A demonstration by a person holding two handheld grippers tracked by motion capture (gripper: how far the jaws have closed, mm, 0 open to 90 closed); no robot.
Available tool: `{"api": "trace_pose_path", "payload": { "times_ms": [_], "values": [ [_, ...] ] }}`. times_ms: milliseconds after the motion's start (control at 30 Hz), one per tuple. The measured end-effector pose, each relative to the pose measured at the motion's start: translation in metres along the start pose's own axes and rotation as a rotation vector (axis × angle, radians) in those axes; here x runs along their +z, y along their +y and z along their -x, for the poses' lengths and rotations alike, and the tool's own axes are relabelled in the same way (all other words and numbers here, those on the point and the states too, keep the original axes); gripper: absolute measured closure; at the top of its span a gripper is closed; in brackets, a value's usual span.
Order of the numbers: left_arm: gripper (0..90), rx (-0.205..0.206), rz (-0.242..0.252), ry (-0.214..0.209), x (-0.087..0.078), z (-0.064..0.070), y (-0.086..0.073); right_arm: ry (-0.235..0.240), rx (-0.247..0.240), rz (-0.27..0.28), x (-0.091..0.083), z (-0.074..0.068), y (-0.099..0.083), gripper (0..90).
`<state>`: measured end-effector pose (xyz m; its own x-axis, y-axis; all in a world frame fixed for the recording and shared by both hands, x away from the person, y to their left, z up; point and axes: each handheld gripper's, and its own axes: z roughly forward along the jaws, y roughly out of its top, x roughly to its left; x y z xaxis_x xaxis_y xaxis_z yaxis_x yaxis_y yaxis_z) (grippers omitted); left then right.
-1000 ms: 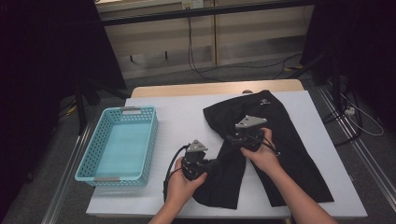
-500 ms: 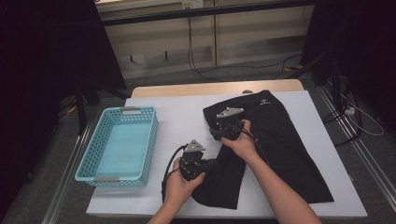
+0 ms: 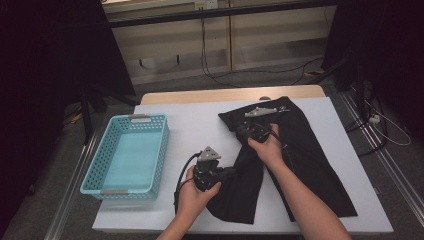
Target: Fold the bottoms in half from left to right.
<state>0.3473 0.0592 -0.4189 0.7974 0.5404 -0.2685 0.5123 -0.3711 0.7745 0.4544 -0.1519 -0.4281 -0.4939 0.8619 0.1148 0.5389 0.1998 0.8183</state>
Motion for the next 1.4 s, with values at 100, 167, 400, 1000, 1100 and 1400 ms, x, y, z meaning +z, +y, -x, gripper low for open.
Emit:
{"api": "trace_pose_path", "payload": {
  "times_ms": [100,167,400,1000,1100,1400],
  "values": [
    [88.3,0.012,0.019,-0.02,-0.001,0.005,0.007,0.003,0.02,0.023,-0.014,0.009,0.008,89.8],
    [88.3,0.003,0.038,-0.05,-0.002,0.009,0.012,0.001,0.035,0.039,-0.025,0.017,0.013,89.9],
    [88.2,0.058,0.103,-0.146,0.011,0.038,0.051,-0.075,0.083,0.085,-0.081,0.064,0.032,90.0],
    [18.3,0.04,0.065,0.085,-0.01,-0.04,0.023,-0.168,0.134,-0.044,-0.103,0.096,-0.031,31.5],
    [17.4,0.027,0.057,0.104,-0.013,-0.05,0.013,-0.144,0.089,-0.079,-0.105,0.083,-0.047,31.0],
    [15.1,0.036,0.035,0.134,-0.02,-0.062,-0.005,-0.118,0.02,-0.136,-0.113,0.059,-0.08,32.0]
  ]
}}
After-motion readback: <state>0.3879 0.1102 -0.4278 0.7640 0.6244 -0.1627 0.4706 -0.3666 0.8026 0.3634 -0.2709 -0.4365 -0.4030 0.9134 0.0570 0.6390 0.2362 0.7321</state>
